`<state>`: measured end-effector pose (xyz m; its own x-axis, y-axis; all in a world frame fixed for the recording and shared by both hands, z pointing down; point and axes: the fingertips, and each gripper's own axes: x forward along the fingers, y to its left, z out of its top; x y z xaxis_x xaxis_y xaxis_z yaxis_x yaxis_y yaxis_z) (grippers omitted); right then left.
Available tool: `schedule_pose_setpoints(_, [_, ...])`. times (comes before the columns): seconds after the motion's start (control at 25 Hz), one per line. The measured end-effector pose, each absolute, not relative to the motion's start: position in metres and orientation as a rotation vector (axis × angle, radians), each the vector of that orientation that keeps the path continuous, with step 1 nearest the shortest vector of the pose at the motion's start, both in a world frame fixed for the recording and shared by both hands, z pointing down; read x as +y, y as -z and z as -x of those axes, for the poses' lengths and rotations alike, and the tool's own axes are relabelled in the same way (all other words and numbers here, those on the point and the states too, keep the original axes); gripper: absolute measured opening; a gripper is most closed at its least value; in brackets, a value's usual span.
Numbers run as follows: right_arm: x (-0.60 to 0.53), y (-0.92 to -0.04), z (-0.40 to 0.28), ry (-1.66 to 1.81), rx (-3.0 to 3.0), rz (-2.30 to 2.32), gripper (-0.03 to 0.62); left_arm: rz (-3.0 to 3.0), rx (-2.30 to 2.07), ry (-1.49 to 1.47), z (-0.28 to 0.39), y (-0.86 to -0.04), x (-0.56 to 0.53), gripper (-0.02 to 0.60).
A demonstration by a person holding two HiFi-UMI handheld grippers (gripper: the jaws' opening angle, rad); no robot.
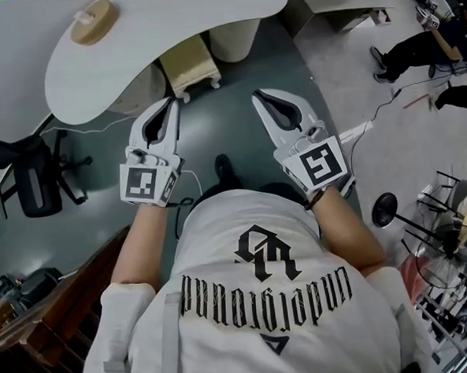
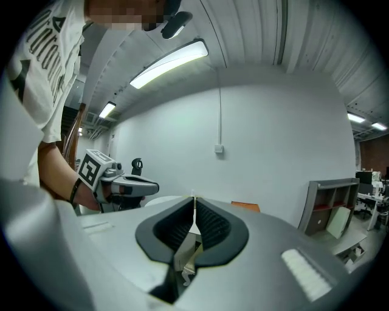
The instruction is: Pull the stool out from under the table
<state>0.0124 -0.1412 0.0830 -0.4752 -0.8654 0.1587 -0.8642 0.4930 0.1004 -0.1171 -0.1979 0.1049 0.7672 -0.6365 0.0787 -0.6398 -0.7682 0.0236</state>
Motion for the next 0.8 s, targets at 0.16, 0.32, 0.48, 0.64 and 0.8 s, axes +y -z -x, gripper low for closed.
schedule_pose_setpoints(0.16, [-0.164,-0.086,-0.010,-0.039,-2.583,-1.452,0.018,-2.877,-1.106,-0.115,0.116,-0.113,-0.213,0.003])
schedule_pose_setpoints(0.32, [-0.183,-0.102,-0.023,-0.051,-2.608,-1.367,0.028,-2.828,-1.198,-0.128,0.113,-0.127,-0.223,0.003])
schedule_pose_setpoints(0.48, [-0.205,-0.127,-0.043,-0.049,-2.640,-1.240,0.038,-2.717,-1.342,-0.146,0.112,-0.145,-0.234,0.003])
schedule_pose_setpoints(0.64, [-0.228,-0.153,-0.056,-0.077,-2.667,-1.149,0.048,-2.638,-1.447,-0.172,0.108,-0.168,-0.241,0.011])
schedule_pose_setpoints(0.8, [-0.250,-0.190,-0.069,-0.121,-2.687,-1.058,0.062,-2.583,-1.528,-0.238,0.103,-0.196,-0.249,0.038])
